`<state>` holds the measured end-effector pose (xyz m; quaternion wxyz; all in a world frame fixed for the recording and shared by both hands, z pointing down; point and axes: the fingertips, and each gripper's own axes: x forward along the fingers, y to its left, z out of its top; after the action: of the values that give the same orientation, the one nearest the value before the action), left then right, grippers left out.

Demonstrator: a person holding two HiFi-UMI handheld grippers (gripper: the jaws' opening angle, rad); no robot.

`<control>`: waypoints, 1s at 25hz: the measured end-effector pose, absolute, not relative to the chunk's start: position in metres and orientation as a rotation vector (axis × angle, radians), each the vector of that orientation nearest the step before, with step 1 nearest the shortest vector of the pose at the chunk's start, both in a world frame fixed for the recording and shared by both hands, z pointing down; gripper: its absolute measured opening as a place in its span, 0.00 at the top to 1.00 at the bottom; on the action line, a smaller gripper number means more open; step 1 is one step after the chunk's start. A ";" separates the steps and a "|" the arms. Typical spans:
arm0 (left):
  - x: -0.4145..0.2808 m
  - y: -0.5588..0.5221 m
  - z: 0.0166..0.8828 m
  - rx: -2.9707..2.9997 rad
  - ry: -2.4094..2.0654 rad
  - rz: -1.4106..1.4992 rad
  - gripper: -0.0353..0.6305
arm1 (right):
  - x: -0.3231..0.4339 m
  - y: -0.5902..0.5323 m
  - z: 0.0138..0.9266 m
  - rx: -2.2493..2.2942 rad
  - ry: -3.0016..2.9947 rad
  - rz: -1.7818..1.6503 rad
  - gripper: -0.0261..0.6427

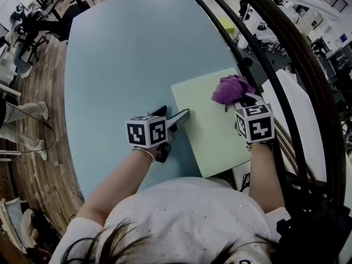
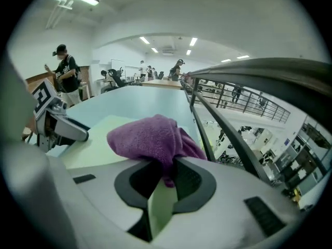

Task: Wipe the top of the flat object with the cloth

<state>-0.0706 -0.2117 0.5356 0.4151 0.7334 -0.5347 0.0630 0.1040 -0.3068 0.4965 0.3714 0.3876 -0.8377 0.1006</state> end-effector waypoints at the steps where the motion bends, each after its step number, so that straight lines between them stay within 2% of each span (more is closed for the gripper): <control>1: -0.071 -0.212 0.534 1.842 -1.341 0.159 0.34 | 0.112 -0.310 0.495 1.025 -2.140 0.268 0.89; 6: -0.070 -0.213 0.534 1.842 -1.331 0.160 0.34 | 0.140 -0.321 0.492 1.160 -2.132 0.326 0.89; 10: -0.070 -0.212 0.531 1.844 -1.328 0.154 0.34 | 0.134 -0.318 0.480 1.158 -2.181 0.300 0.89; 13: -0.073 -0.213 0.534 1.847 -1.326 0.168 0.34 | 0.094 -0.292 0.465 0.950 -2.347 0.295 0.89; 16: -0.077 -0.214 0.536 1.847 -1.328 0.168 0.34 | 0.034 -0.239 0.460 0.534 -2.505 0.362 0.89; 20: -0.073 -0.212 0.537 1.847 -1.313 0.172 0.34 | -0.016 -0.164 0.466 0.083 -2.528 0.273 0.89; 25: -0.070 -0.211 0.535 1.846 -1.331 0.185 0.34 | -0.020 -0.155 0.484 0.071 -2.456 0.232 0.89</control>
<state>-0.0700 -0.2115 0.5346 0.4161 0.7350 -0.5302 0.0736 -0.0198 -0.1546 0.4838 0.3303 0.0271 -0.9393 0.0887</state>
